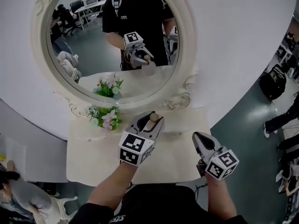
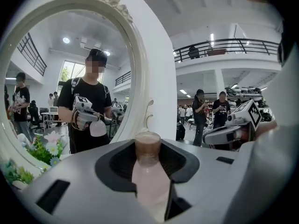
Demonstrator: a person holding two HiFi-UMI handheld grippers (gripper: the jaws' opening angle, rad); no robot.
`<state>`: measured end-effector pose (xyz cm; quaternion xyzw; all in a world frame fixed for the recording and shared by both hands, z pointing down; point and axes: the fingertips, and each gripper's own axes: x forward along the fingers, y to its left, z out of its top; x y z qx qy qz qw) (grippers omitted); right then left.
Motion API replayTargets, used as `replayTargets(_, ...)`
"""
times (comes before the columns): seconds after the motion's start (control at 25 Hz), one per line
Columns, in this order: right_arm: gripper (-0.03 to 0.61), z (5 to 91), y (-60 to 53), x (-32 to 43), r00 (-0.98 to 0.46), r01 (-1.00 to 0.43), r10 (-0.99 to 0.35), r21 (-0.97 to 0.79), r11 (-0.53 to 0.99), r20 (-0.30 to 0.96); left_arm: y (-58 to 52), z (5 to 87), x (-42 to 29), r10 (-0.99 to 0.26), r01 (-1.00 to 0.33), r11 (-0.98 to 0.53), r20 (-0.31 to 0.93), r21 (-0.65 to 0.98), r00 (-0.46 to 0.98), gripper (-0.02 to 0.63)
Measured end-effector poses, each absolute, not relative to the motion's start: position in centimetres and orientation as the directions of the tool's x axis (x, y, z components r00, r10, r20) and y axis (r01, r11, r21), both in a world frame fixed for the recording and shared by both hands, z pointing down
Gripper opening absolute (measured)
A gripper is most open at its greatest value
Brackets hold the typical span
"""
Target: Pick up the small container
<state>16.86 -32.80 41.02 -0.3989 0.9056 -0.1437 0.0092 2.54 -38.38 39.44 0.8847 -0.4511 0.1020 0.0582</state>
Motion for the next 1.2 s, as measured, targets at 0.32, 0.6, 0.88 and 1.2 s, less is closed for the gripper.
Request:
replayTargets(0.32,0.009,38.5,-32.2,16.8,-0.69,-0.712,-0.723,-0.212,0.669,0.036,-36.9,38.3,-0.8,-0.814,-0.837,-0.547,0.241,-0.012,0.528,0.144)
replayTargets(0.6,0.009,37.3,-32.1,17.9,-0.665,-0.735,-0.746,-0.179,0.654,0.007,-37.3,38.5,-2.3,-0.834,-0.858,-0.514,0.24,-0.01,0.497,0.144)
replayTargets(0.88,0.009,36.6,-32.0,18.7,-0.654,-0.747,-0.756,-0.159,0.646,0.001,-37.6,38.9,-1.6,-0.831,-0.856,-0.516,0.246,-0.007,0.499,0.144)
replayTargets(1.2,0.008,35.7,-32.0,18.7,-0.655,-0.75,-0.755,-0.111,0.652,-0.008,-37.8,38.5,-0.5,-0.82,-0.843,-0.538,0.238,-0.009,0.521,0.144)
